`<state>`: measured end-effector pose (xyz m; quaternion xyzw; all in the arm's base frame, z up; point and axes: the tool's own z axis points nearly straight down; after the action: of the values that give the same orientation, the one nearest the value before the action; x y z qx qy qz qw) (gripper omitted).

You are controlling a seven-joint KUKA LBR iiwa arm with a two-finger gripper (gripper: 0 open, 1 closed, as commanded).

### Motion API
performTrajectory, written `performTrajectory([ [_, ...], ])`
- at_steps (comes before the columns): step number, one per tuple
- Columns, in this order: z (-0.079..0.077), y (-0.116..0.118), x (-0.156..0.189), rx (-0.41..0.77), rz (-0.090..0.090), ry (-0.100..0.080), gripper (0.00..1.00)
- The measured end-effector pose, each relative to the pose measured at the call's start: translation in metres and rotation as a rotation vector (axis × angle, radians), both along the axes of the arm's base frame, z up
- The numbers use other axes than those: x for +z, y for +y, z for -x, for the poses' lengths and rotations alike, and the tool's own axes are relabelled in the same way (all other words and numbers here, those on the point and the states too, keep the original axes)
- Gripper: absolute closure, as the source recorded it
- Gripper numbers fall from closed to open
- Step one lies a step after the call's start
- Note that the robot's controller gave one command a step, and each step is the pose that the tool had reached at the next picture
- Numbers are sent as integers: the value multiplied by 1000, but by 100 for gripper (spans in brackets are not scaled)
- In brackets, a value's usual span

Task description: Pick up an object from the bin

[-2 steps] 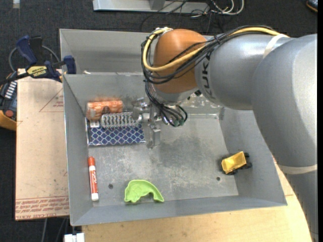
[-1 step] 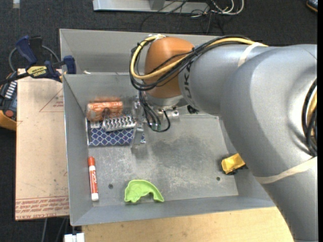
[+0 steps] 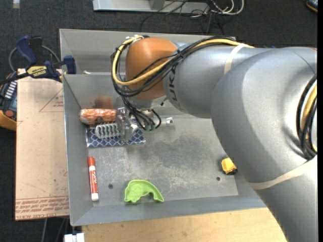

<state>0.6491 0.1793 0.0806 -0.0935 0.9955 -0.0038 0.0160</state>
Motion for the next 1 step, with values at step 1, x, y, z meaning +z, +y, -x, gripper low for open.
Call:
performTrajectory([
  [1, 0, 0, 0, 0, 0, 0, 100],
])
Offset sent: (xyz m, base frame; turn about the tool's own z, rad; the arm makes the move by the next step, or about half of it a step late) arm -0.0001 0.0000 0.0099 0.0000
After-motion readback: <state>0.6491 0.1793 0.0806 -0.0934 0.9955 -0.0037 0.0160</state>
